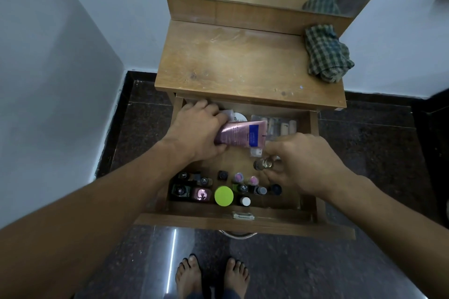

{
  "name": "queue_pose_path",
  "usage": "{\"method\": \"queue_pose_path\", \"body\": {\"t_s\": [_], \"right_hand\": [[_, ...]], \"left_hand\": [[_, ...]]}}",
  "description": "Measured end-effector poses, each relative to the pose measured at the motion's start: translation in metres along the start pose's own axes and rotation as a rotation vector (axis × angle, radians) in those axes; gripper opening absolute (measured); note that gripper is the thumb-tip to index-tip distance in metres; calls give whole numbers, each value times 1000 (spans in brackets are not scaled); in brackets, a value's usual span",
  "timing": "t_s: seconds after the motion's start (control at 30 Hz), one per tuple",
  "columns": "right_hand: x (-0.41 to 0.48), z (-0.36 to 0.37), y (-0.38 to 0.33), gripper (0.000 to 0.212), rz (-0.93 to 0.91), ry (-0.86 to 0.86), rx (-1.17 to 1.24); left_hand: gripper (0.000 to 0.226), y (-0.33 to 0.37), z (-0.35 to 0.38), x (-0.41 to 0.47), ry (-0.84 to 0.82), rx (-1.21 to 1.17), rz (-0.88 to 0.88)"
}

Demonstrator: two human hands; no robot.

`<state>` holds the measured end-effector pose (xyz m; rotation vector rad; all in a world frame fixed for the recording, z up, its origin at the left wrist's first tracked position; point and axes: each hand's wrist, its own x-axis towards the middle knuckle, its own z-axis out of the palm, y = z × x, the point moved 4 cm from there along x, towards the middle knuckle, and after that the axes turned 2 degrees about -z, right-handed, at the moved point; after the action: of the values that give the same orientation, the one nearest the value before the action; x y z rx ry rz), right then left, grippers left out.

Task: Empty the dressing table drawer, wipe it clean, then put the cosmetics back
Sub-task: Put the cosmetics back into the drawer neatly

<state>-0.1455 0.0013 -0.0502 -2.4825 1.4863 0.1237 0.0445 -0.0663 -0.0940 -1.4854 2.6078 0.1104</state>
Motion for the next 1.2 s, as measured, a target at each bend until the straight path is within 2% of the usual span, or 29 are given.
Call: {"method": "queue_pose_path", "body": {"t_s": [0.13, 0.3, 0.63, 0.77, 0.83, 0.9, 1.03, 1.1, 1.2], "right_hand": [[2, 10, -8, 22, -23, -115, -71], [6, 20, -11, 20, -33, -179, -153], [12, 20, -8, 18, -21, -241, -136], [10, 16, -6, 28, -14, -276, -92], [10, 10, -5, 30, -3, -253, -57], [12, 1, -8, 30, 8, -149, 2], [24, -16, -31, 14, 5, 46, 216], [34, -14, -46, 9, -29, 40, 231], [48, 0, -56, 19, -57, -49, 122]], "left_hand": [[70, 2, 1, 1, 36, 0, 15], [70, 0, 2, 0, 40, -18, 10], [74, -3, 8, 1, 58, -43, -1], [74, -5, 8, 1, 52, -39, 0], [73, -7, 7, 0, 59, -34, -1], [72, -10, 6, -1, 68, -34, -6], [72, -13, 6, -5, 92, -28, -9], [73, -17, 6, -7, 105, -30, -5], [74, -24, 5, -12, 129, -51, -8]]}}
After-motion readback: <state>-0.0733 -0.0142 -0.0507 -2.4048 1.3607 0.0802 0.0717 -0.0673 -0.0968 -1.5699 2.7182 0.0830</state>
